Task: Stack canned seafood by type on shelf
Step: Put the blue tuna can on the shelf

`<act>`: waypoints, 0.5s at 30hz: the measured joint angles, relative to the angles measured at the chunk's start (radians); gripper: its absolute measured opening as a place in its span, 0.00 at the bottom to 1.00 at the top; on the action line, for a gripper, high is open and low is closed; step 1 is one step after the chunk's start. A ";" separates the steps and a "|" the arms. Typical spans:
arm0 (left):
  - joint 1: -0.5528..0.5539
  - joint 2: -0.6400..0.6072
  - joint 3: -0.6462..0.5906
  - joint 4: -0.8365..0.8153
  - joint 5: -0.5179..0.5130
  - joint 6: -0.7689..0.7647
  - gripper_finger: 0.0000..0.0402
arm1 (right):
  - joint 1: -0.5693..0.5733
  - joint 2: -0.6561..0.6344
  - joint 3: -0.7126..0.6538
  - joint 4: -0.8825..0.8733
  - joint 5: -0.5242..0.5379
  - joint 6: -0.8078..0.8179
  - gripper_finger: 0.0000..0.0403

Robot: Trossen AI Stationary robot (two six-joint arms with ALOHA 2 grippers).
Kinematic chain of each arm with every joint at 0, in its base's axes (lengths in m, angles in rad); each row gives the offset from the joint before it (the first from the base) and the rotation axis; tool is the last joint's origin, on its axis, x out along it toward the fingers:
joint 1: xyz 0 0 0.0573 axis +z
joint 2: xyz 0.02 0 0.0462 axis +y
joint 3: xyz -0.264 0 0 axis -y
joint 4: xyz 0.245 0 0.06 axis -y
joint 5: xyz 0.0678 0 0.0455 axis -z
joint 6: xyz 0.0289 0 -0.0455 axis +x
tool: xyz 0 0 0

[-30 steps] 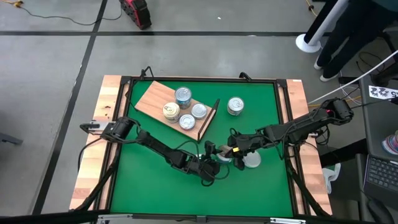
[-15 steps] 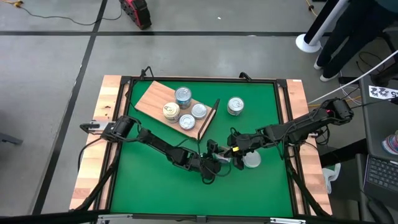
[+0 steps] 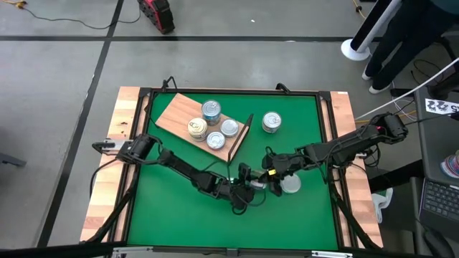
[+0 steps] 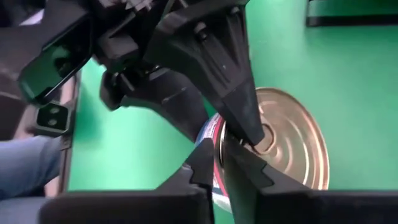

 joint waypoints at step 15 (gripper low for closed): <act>-0.076 0.000 0.044 -0.008 -0.058 -0.005 0.49 | 0.002 -0.001 0.057 -0.059 -0.033 -0.065 0.35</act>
